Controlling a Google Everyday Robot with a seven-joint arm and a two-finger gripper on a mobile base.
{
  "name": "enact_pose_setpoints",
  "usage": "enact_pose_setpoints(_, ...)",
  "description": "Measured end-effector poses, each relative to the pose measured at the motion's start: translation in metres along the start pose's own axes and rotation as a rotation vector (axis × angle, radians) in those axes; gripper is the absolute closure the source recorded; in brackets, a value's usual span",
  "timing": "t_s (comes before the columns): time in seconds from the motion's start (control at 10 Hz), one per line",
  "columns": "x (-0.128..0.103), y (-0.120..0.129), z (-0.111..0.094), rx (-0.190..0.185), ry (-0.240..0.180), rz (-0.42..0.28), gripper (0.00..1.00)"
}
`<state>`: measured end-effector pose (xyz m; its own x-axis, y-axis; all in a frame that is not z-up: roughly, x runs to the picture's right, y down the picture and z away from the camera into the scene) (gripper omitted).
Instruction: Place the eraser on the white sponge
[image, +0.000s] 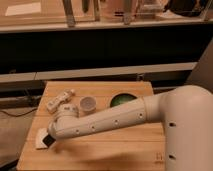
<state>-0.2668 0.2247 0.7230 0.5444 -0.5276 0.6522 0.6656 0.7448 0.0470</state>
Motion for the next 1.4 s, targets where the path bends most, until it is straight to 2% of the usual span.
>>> enact_pose_setpoints(0.5, 0.005, -0.003, 0.002, 0.014, -0.044, 0.058, 0.98)
enact_pose_setpoints(1.0, 0.010, -0.002, 0.011, 0.001, -0.137, 0.138, 0.98)
enact_pose_setpoints(1.4, 0.011, -0.005, 0.015, -0.006, -0.180, 0.184, 0.98)
